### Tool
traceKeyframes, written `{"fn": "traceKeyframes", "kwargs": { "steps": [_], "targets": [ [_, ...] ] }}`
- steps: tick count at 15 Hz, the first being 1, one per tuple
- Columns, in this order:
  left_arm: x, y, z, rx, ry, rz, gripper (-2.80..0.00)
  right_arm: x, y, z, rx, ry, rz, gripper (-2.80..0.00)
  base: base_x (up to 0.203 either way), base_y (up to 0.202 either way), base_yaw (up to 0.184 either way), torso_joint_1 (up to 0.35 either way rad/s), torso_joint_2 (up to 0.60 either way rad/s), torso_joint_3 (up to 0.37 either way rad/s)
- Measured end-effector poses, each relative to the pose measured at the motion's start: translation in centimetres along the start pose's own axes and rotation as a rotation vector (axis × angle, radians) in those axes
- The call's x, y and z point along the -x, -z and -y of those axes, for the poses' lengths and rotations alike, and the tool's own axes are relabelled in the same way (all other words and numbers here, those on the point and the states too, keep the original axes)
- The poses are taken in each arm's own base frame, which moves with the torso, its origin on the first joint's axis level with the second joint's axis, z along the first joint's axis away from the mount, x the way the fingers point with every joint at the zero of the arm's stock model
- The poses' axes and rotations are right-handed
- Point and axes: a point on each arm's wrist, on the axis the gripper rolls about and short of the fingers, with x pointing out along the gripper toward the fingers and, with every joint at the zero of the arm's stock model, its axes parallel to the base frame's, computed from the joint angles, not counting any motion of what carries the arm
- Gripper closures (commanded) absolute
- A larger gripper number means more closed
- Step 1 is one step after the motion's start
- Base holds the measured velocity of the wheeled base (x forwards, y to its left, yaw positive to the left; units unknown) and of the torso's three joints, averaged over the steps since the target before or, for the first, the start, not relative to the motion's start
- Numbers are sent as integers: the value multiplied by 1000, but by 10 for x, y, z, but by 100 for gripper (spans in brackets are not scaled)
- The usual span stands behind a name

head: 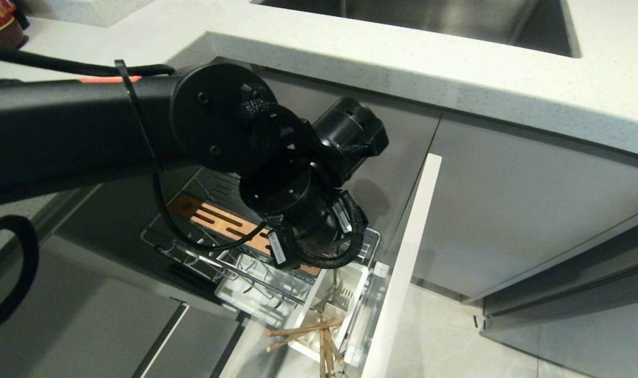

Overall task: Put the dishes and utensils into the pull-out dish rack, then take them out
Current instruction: Take the spoon out of the cupboard

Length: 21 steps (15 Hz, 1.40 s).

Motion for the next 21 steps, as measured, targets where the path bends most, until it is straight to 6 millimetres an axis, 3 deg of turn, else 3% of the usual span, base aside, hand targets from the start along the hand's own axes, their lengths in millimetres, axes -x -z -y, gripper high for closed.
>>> {"fn": "traceKeyframes", "kwargs": {
  "steps": [9,21],
  "targets": [
    [-54,5,11,-124,-61,15,-280,0,0,0,0,0,0,0,0,0,0,0,0,0],
    [-75,20,16,-200,-93,189,-280,0,0,0,0,0,0,0,0,0,0,0,0,0]
  ]
}}
